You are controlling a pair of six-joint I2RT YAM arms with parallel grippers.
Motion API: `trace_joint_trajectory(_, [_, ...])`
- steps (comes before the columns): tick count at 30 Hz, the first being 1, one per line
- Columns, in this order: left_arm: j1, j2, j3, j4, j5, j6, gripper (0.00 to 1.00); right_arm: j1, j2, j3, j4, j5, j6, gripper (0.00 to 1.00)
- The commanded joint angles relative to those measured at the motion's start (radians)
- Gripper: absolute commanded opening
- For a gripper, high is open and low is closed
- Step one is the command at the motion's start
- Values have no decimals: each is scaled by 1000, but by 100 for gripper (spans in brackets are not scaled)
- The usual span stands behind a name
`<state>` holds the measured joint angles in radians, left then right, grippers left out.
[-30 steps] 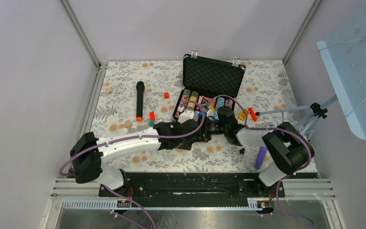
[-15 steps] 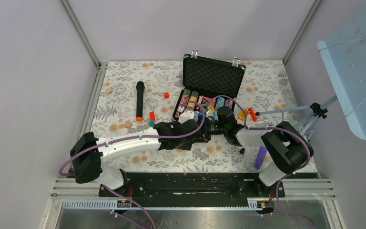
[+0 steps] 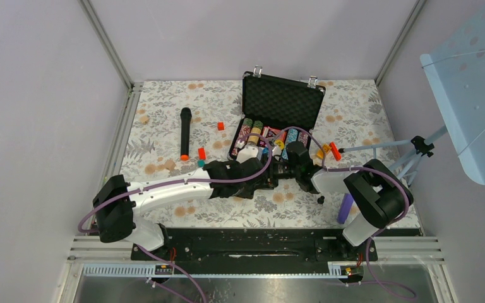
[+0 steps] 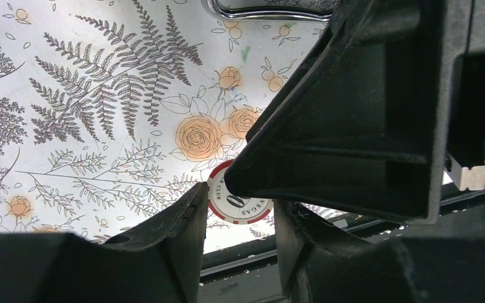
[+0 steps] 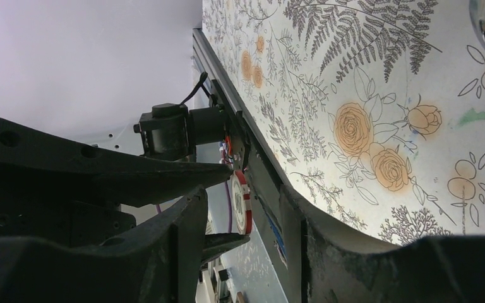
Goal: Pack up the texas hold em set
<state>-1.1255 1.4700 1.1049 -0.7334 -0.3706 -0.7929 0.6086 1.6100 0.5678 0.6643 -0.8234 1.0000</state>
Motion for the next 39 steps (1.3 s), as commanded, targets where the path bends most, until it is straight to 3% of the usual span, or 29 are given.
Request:
trace_joint_trajectory(1, [1,-16,52,42,-35,3,36,26,16,12,32,-43,-2,52])
trace_joint_trajectory(39, [0,-5,75,37,-27,11,36,40,43,27,64,-56,20,35])
